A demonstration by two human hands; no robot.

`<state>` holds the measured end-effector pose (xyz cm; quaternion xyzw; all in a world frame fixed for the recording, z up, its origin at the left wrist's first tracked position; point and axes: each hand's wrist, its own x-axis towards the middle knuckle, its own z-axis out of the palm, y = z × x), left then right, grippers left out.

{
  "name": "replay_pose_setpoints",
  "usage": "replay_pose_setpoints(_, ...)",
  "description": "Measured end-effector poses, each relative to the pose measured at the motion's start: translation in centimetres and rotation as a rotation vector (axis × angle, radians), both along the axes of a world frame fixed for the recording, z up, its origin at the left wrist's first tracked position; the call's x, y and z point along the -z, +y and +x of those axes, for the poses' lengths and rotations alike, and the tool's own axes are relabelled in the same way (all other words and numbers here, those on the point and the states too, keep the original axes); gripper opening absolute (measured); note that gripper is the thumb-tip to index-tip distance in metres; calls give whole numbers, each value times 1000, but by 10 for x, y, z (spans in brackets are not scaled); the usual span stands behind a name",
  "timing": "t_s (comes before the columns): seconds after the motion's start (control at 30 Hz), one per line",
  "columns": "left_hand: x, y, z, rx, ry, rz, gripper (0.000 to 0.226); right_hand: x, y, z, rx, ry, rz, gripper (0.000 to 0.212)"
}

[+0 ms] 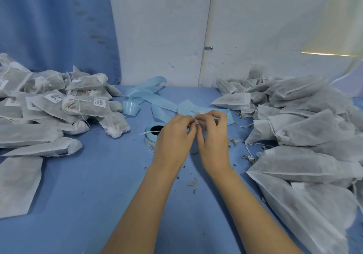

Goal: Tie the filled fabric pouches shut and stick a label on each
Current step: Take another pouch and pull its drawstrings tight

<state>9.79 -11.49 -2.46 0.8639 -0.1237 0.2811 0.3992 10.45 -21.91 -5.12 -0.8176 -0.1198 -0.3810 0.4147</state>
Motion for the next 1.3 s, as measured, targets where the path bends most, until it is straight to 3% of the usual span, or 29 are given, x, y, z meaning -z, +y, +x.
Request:
replay_pose_setpoints(0.17, 3, -12, -5, -111, 40, -29, 17, 4, 1, 0, 41, -51, -22, 29)
replay_pose_setpoints(0.33, 8, -16, -1, 13, 306, -429, 14, 6, 5, -1, -24, 73, 253, 36)
replay_pose_setpoints(0.43, 10, -17, -2, 152, 443, -699, 18, 8, 9, -1, 111, 115, 516, 28)
replay_pose_setpoints(0.5, 9, -17, -2, 217, 500, -866, 21, 10, 7, 1, 138, 254, 635, 19)
replay_pose_setpoints(0.57, 8, -16, -2, 250, 519, -936, 22, 13, 8, 0, 41, 405, 677, 28)
replay_pose_setpoints(0.7, 12, -21, -3, 243, 506, -830, 24, 10, 12, -4, -219, 464, 869, 28)
replay_pose_setpoints(0.87, 19, -23, -3, 186, 434, -652, 25, 9, 7, -4, -191, 548, 922, 15)
replay_pose_setpoints(1.03, 32, -20, -5, 0, 320, -226, 32, 1, 9, -6, -136, 697, 876, 17)
replay_pose_setpoints(1.17, 38, -21, -6, -64, 253, 48, 36, -9, 2, -3, -166, 827, 1030, 14)
replay_pose_setpoints(1.3, 36, -28, -5, -58, 264, 123, 38, -8, -1, -3, -168, 828, 1089, 16)
